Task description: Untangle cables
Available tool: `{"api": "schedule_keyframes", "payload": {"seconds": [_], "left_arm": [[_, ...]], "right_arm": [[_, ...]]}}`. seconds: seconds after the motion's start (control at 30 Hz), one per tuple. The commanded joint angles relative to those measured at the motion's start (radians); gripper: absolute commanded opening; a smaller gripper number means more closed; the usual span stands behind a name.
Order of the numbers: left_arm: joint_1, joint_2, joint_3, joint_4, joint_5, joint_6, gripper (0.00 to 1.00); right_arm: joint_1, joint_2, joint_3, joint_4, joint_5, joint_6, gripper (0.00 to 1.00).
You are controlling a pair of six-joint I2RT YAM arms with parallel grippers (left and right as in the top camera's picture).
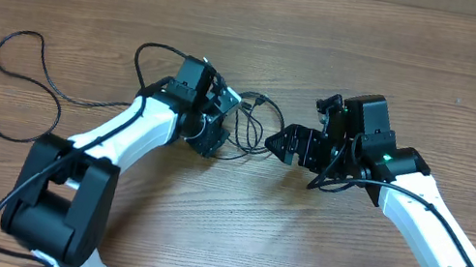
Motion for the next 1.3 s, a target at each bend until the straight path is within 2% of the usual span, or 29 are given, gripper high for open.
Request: {"api": "schedule_keyframes", "payload": {"seconds": [0.0,0.17,0.37,0.5,0.67,1.0,1.27], "left_arm": [[-0.006,0.050,-0.009,0.003,0.021,0.014,0.68],[-0.006,0.053,-0.009,0.004,0.020,0.006,0.53],[-0.006,0.053,-0.009,-0.002,0.024,-0.061,0.42],[-0.007,0.053,-0.009,-0.026,0.027,-0.072,0.29],[-0.007,0.051,-0.008,-0.039,0.035,-0.062,0.24],[-0.006,-0.015,0.111,-0.127,0.041,-0.060,0.04],[-0.006,-0.056,0.243,-0.343,0.042,-0.060,0.04]], "right_arm": [[0.003,0.004,0.002,0.002,0.010,-0.005,0.91],[0.003,0.004,0.002,0.002,0.010,-0.005,0.91],[0.003,0.004,0.002,-0.001,0.009,-0.005,0.91],[0.003,0.004,0.002,-0.003,0.009,-0.004,0.91],[0.003,0.004,0.002,-0.008,0.009,-0.004,0.91],[0.003,0.004,0.002,-0.024,0.009,-0.005,0.91],[0.003,0.004,0.002,-0.023,0.010,-0.005,0.91]]}}
